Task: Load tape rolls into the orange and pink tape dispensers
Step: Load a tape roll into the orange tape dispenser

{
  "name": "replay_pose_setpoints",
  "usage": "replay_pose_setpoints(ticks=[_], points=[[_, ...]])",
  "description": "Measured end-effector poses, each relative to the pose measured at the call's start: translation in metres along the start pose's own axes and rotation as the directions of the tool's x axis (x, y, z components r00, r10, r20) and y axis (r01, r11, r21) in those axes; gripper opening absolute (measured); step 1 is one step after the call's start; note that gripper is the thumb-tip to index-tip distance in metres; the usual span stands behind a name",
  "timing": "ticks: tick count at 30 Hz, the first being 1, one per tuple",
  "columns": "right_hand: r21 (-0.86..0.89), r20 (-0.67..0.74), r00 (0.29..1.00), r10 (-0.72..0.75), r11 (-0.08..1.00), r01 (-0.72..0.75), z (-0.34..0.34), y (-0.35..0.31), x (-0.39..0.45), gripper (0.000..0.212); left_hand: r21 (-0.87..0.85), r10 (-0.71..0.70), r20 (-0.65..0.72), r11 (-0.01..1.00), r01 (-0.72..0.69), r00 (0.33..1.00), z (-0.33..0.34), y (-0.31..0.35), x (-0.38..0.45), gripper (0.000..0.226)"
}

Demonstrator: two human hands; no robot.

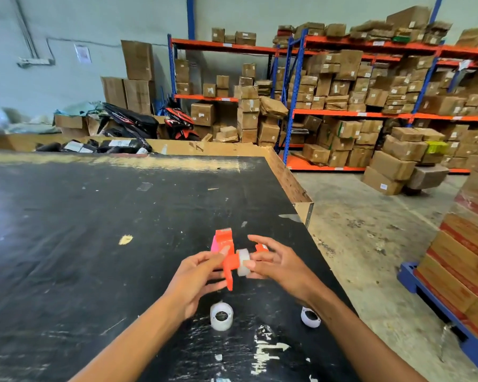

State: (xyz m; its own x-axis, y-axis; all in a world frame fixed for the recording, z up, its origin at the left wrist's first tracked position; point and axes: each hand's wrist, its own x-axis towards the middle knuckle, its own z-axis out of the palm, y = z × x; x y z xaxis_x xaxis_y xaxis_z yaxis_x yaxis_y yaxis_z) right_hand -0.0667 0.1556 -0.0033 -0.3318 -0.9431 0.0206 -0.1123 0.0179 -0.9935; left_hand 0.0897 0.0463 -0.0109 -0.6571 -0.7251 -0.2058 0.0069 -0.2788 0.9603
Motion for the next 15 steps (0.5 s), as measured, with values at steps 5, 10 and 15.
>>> replay_pose_setpoints(ticks=[5, 10, 15], points=[[-0.12, 0.043, 0.997, -0.057, 0.991, 0.062, 0.002, -0.012, 0.009, 0.063, 0.006, -0.005, 0.007, 1.0, 0.005, 1.0, -0.004, 0.001, 0.006, 0.045], [-0.141, 0.121, 0.986, -0.112, 0.982, 0.129, -0.001, -0.015, 0.018, 0.061, 0.009, 0.015, 0.014, 1.0, -0.016, 1.0, 0.001, 0.004, 0.01, 0.064], [-0.154, 0.137, 0.984, -0.112, 0.979, 0.133, 0.0, -0.016, 0.031, 0.059, -0.092, -0.002, 0.017, 0.996, 0.003, 1.0, 0.006, -0.005, 0.019, 0.038]])
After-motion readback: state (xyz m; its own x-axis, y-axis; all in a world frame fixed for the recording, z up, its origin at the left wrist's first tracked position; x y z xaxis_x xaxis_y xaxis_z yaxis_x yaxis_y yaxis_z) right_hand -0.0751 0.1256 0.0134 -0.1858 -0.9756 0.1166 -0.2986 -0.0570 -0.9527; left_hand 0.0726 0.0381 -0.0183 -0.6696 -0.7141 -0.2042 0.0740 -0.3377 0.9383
